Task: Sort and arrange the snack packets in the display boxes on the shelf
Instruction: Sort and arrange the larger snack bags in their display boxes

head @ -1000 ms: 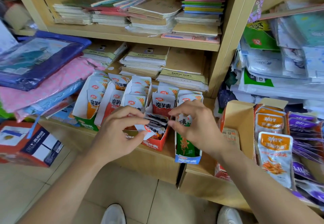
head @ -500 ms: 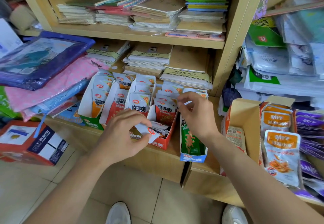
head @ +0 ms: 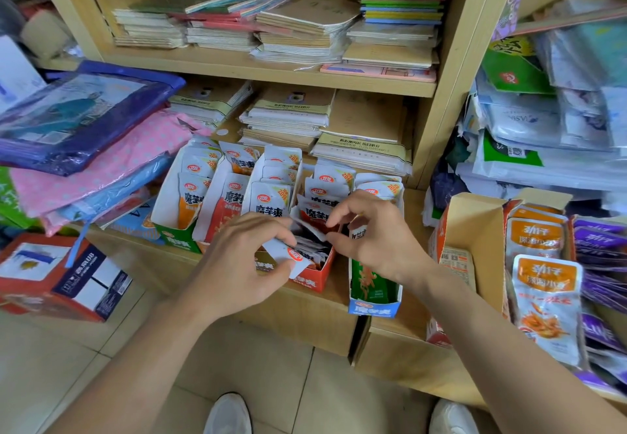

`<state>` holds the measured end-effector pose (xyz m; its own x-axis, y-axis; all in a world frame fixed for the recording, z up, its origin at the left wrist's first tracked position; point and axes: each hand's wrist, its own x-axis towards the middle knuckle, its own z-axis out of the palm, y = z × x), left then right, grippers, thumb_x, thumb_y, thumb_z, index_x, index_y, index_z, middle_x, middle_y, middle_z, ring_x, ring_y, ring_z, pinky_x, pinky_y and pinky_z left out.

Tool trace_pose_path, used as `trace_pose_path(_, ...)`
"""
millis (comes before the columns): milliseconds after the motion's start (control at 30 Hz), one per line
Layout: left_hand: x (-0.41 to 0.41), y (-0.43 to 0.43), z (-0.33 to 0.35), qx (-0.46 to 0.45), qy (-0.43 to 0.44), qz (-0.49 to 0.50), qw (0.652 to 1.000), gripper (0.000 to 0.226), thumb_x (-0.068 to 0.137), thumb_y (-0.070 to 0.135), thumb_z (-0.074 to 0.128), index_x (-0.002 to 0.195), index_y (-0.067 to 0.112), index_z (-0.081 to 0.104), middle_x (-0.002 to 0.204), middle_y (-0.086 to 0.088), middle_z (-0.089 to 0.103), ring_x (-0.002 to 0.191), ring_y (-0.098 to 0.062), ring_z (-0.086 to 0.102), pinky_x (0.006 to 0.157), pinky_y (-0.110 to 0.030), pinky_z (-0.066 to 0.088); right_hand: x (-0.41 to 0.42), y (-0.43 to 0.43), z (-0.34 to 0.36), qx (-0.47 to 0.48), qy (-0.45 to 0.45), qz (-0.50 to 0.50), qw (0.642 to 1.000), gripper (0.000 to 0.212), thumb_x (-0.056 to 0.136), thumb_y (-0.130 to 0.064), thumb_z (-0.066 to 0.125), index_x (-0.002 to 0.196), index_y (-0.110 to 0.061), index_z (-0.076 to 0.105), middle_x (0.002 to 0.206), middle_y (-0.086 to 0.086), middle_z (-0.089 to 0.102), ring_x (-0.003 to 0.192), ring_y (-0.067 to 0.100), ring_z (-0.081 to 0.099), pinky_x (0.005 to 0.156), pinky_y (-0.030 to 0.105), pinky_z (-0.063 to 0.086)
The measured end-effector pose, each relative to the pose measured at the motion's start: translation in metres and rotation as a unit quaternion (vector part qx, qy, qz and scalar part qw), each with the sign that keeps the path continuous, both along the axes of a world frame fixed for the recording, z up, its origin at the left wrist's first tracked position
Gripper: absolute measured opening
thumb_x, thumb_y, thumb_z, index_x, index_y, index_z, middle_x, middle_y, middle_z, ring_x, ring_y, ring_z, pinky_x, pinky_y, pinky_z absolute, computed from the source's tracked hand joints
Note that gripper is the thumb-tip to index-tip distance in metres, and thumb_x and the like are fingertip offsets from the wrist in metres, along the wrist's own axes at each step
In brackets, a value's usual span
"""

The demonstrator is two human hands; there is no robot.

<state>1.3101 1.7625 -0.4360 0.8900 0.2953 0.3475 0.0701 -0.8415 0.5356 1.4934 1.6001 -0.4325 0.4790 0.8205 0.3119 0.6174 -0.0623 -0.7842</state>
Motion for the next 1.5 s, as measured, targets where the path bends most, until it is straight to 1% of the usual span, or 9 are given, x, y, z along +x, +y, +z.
trace_pose_path(167,0.001,-0.001,0.002,-0.002,0.009,-0.009,1.000,0.018,0.078,0.041,0.066,0.096,0.039,0.068,0.147,0.021,0.050,0.133,0.000,0.047,0.111,-0.045,0.040,-0.001,0.007,-0.010,-0.008,-0.018,-0.081,0.997,0.017,0.084,-0.016,0.078,0.080,-0.020,0.062,0.070,-0.003,0.064,0.064,0.010,0.060,0.062,0.032,0.052)
trace_pose_path(333,0.001,0.001,0.001,0.031,-0.022,-0.006,0.999,0.027,0.080,0.041,0.067,0.102,0.028,0.077,0.105,0.014,0.054,0.104,-0.012,0.056,0.085,-0.034,0.050,-0.005,0.010,-0.006,0.009,0.162,-0.075,0.984,0.004,0.095,-0.010,0.065,0.095,-0.010,0.061,0.082,0.007,0.074,0.075,0.017,0.073,0.072,0.042,0.061)
trace_pose_path(467,0.000,0.002,0.001,0.055,-0.032,-0.007,0.998,0.033,0.081,0.038,0.068,0.110,0.024,0.076,0.102,0.015,0.063,0.101,-0.010,0.057,0.085,-0.035,0.050,-0.001,0.007,-0.003,-0.016,0.108,-0.001,0.994,0.017,0.091,-0.001,0.065,0.102,-0.014,0.065,0.106,-0.001,0.068,0.099,0.006,0.064,0.086,0.023,0.053)
trace_pose_path(700,-0.002,0.000,0.002,0.018,-0.013,-0.007,1.000,0.021,0.078,0.037,0.070,0.098,0.030,0.069,0.133,0.020,0.061,0.120,0.000,0.055,0.098,-0.042,0.050,0.005,0.003,-0.002,-0.101,0.024,0.039,0.994,0.035,0.087,-0.017,0.075,0.122,-0.025,0.070,0.120,-0.014,0.067,0.104,0.001,0.062,0.090,0.012,0.048)
trace_pose_path(867,0.000,-0.001,0.003,0.020,-0.009,-0.012,1.000,0.018,0.079,0.042,0.066,0.094,0.033,0.067,0.143,0.022,0.054,0.126,0.002,0.051,0.106,-0.039,0.044,0.005,0.008,-0.010,-0.030,-0.006,-0.055,0.998,0.011,0.094,-0.014,0.068,0.101,-0.016,0.075,0.091,-0.012,0.070,0.084,-0.006,0.063,0.074,0.008,0.045)
trace_pose_path(1000,0.001,-0.002,0.003,0.016,-0.006,-0.013,1.000,0.018,0.080,0.042,0.066,0.096,0.035,0.066,0.142,0.019,0.056,0.128,0.002,0.050,0.108,-0.046,0.044,0.007,0.010,-0.008,0.043,0.083,-0.105,0.990,0.015,0.096,-0.011,0.063,0.088,-0.023,0.069,0.080,-0.003,0.072,0.078,0.013,0.071,0.077,0.038,0.059)
trace_pose_path(1100,0.001,0.000,0.003,0.019,-0.010,-0.009,1.000,0.019,0.080,0.039,0.069,0.099,0.034,0.069,0.129,0.020,0.062,0.122,0.001,0.054,0.104,-0.043,0.046,0.008,0.008,-0.002,0.095,0.145,-0.133,0.976,0.008,0.099,-0.011,0.059,0.093,-0.012,0.065,0.081,0.008,0.072,0.075,0.022,0.073,0.077,0.048,0.061)
trace_pose_path(1233,0.003,-0.001,0.004,0.043,-0.029,-0.014,0.999,0.021,0.081,0.036,0.069,0.100,0.026,0.073,0.109,0.020,0.062,0.109,-0.002,0.057,0.094,-0.030,0.048,0.007,0.003,0.011,0.167,0.216,-0.149,0.951,0.010,0.103,-0.011,0.052,0.101,-0.003,0.056,0.092,0.025,0.065,0.088,0.034,0.068,0.073,0.040,0.062)
trace_pose_path(1500,0.004,-0.004,0.005,0.045,-0.041,-0.007,0.998,0.020,0.083,0.033,0.067,0.100,0.024,0.074,0.104,0.019,0.064,0.104,-0.006,0.060,0.089,-0.032,0.050,0.013,-0.007,0.024,0.250,0.283,-0.187,0.907,0.005,0.101,-0.005,0.054,0.095,-0.006,0.054,0.078,0.014,0.066,0.075,0.024,0.073,0.072,0.037,0.061)
